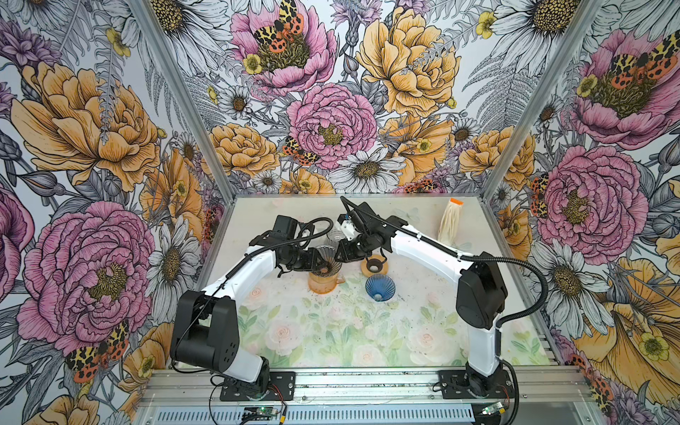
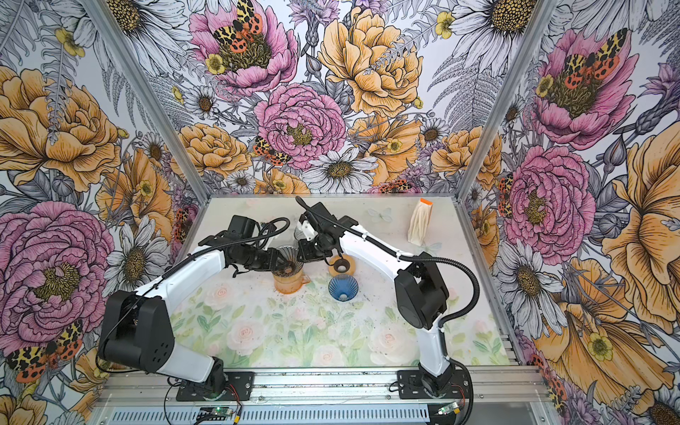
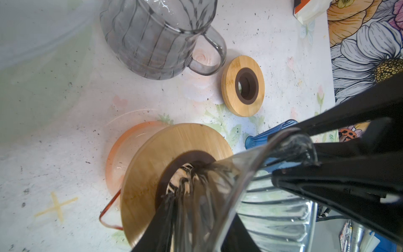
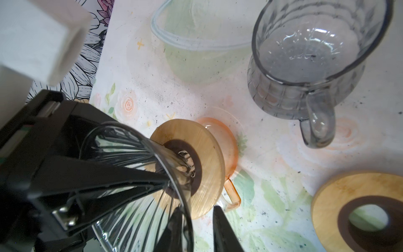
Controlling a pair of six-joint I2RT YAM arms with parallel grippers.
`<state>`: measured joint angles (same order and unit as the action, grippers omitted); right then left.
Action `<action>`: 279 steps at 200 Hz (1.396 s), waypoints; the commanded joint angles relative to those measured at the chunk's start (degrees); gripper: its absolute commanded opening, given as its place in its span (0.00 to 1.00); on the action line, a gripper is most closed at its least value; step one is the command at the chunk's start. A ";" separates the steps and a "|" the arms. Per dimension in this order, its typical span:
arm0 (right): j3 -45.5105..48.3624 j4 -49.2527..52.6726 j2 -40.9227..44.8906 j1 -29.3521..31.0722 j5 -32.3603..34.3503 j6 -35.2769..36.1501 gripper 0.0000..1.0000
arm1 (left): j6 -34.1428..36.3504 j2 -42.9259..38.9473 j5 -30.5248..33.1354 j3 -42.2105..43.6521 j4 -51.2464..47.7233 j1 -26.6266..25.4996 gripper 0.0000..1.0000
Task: Place the coffee filter in the dripper
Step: 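Grip the clear dripper rim with the left gripper beside the right gripper, then hold the clear dripper seated in the stand with both grippers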
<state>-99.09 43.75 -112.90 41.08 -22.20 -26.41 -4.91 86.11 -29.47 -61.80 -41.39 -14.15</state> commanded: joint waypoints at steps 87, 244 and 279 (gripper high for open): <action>2.23 0.84 5.02 -1.27 2.58 1.37 0.27 | -0.96 1.03 -3.44 -1.73 -0.95 -3.10 0.34; 3.39 0.74 7.11 -1.27 5.76 0.34 0.25 | 0.24 -4.81 3.77 -4.76 -4.97 -0.96 0.48; 3.59 0.64 6.47 -1.09 5.16 -0.24 0.24 | 0.32 -5.46 6.37 -4.28 -5.41 -1.01 0.46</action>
<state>-95.61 44.58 -107.50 40.05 -17.58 -25.85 -5.56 82.39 -26.61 -65.06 -45.69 -15.55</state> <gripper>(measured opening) 0.242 0.464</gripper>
